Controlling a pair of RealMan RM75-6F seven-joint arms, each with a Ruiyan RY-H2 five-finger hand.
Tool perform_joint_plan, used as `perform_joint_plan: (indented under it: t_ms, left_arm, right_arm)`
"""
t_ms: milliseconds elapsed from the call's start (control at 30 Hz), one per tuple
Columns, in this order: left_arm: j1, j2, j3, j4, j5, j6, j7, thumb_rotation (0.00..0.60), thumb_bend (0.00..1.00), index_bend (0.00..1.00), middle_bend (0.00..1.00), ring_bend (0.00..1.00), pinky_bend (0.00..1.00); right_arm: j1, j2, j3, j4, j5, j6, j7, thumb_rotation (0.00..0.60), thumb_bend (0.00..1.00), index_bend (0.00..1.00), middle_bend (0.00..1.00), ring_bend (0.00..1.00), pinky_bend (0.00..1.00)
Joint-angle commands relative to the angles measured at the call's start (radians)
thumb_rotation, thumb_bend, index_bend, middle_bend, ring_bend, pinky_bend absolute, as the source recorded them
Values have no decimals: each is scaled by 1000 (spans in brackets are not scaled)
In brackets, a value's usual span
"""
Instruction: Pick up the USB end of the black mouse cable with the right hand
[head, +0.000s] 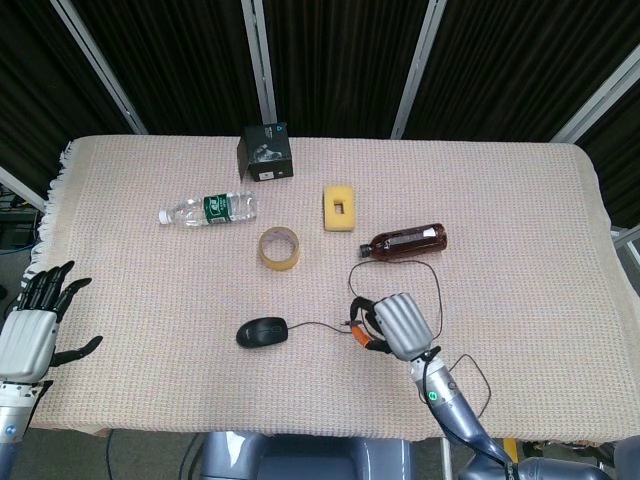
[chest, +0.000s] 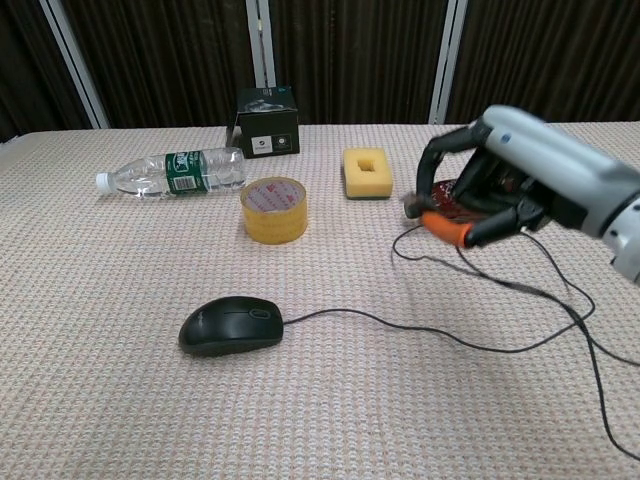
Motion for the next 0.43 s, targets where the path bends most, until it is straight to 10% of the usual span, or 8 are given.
perform_joint_plan:
  t_ms: [33, 433]
  left_arm:
    - [1, -2, 0, 0, 2, 4, 3, 600, 158, 178, 0, 0, 0]
    - [-2, -8, -2, 1, 1, 0, -2, 600, 156, 177, 0, 0, 0]
  right_arm:
    - [-42, -56, 52, 94, -91, 160, 182, 600, 427, 715, 1000, 1000, 878]
    - [-117, -137, 21, 240, -105, 279, 352, 600, 427, 715, 1000, 1000, 874]
